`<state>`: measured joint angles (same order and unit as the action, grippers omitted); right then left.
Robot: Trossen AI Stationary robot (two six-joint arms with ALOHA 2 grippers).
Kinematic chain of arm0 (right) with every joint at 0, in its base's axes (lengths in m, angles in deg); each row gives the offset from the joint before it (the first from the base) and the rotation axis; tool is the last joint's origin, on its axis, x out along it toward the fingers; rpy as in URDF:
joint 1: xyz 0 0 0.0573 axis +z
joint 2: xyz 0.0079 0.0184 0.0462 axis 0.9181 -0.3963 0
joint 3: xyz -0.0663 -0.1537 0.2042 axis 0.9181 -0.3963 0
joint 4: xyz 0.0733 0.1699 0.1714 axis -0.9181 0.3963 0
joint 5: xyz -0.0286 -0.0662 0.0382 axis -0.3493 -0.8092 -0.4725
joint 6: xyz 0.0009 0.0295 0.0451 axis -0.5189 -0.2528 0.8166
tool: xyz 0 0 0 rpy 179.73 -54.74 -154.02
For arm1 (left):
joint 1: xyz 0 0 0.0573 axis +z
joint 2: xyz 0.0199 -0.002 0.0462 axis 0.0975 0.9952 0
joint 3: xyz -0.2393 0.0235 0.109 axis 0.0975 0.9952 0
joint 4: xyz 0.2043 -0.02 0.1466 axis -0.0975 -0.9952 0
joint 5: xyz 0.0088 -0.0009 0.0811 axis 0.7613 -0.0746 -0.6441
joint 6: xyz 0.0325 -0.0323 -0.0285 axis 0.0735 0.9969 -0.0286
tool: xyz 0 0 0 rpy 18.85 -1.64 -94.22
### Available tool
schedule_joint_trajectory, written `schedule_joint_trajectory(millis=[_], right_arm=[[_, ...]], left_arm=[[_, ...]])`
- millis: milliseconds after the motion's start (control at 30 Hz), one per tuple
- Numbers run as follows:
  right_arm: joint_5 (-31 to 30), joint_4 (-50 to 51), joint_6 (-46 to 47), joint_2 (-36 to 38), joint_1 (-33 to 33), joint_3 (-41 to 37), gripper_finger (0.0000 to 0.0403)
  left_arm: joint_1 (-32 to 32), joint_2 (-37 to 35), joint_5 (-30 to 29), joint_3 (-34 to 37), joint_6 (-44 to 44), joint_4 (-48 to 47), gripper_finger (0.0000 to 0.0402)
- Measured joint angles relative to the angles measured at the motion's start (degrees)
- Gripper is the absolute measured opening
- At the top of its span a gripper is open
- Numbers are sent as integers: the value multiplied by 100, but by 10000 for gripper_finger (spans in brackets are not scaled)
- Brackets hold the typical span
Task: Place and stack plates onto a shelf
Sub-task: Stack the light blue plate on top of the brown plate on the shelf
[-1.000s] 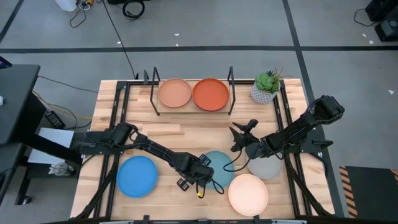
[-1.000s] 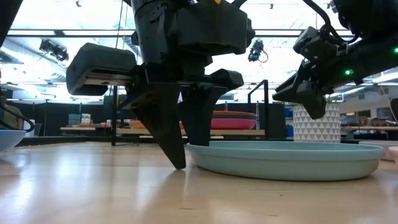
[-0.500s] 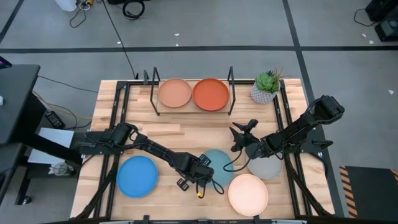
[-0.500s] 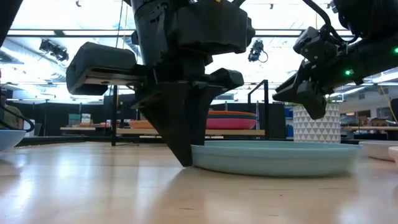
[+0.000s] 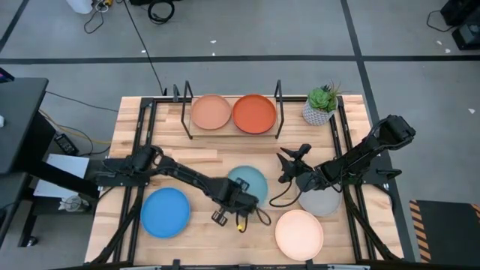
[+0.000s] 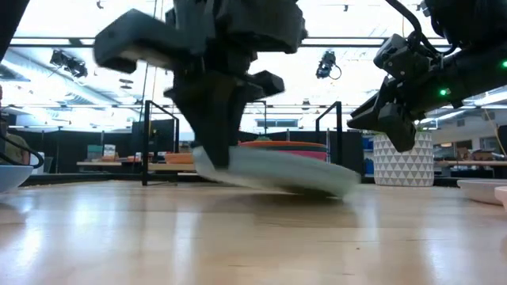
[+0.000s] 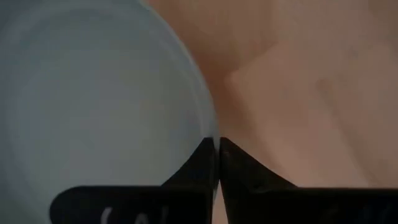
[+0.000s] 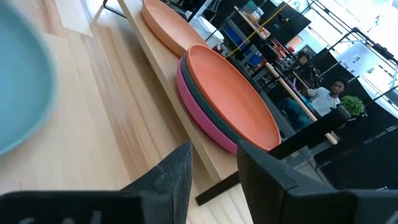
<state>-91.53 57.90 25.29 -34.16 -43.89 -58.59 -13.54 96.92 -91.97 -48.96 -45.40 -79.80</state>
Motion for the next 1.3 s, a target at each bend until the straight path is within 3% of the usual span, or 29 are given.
schedule_joint_trajectory(millis=[200,500,800,900,1133,1300], right_arm=[[4,-1,0,-1,2,0,132],[48,-2,0,0,14,0,132],[24,-2,-17,0,133,0,132],[23,-24,-28,0,133,0,132],[24,-73,-50,-2,135,0,132],[83,-81,-38,-1,136,0,132]], left_arm=[[144,-628,-682,-2,294,-586,14],[693,-1535,-1365,-5,521,-750,14],[1793,-2288,-1363,1146,430,-87,14],[2310,-2573,-1067,1656,307,487,14],[3506,-2682,-1139,2366,219,849,14],[4063,-2682,-880,2607,307,1197,14]])
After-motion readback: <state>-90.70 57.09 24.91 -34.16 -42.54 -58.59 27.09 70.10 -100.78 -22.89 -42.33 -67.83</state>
